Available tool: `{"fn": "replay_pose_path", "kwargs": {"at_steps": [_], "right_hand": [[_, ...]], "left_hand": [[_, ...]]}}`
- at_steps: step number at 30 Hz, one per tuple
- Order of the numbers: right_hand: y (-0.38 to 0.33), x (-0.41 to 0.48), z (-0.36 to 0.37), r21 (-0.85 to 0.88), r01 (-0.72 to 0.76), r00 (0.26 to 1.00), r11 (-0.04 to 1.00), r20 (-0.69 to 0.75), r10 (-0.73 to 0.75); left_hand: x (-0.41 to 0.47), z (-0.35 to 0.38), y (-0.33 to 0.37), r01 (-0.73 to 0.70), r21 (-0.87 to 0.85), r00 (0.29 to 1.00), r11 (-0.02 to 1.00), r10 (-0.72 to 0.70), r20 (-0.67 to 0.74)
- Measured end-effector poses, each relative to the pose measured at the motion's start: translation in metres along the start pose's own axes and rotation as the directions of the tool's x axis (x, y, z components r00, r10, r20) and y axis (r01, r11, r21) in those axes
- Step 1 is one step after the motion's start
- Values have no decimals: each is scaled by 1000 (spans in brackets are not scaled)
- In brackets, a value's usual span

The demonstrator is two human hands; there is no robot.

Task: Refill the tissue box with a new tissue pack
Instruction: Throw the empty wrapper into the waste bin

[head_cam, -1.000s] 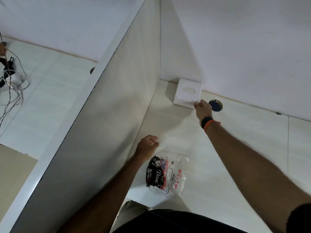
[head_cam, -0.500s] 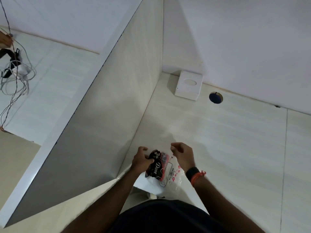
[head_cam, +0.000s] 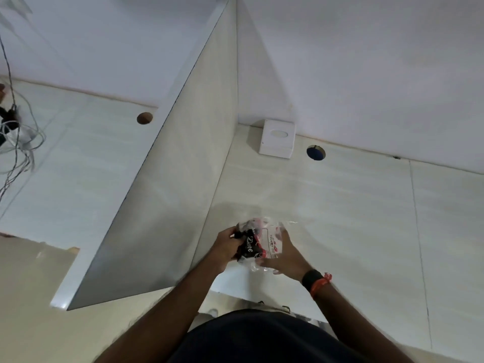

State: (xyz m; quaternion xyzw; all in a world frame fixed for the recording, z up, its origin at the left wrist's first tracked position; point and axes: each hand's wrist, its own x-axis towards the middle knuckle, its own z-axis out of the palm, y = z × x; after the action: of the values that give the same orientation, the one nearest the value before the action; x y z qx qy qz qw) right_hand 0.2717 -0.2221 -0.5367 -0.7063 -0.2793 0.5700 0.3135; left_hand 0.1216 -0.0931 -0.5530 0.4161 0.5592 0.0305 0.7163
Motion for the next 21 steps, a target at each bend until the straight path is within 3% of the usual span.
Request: {"fn": "replay_pose_path", "kwargs": {"at_steps": [6, 9, 14, 17, 21], "right_hand": [[-20, -31, 53, -174, 212, 932, 962, -260, -253], [-26, -49, 83, -141, 279, 857, 950, -409, -313], [-15, -87, 114, 88, 344, 783, 935, -576, -234], [-6, -108, 118, 250, 342, 759, 906, -642, -109], [3, -136, 113, 187, 243, 675, 952, -737, -28]], "left_hand": [[-29, -1, 15, -99, 199, 994, 975, 105, -21], [-53, -8, 15, -184, 314, 982, 931, 160, 101], [-96, -18, 8, -162, 336, 951, 928, 56, 305], [-110, -17, -5, -43, 225, 911, 973, -55, 410], [-121, 0, -19, 27, 166, 868, 986, -106, 486]]}}
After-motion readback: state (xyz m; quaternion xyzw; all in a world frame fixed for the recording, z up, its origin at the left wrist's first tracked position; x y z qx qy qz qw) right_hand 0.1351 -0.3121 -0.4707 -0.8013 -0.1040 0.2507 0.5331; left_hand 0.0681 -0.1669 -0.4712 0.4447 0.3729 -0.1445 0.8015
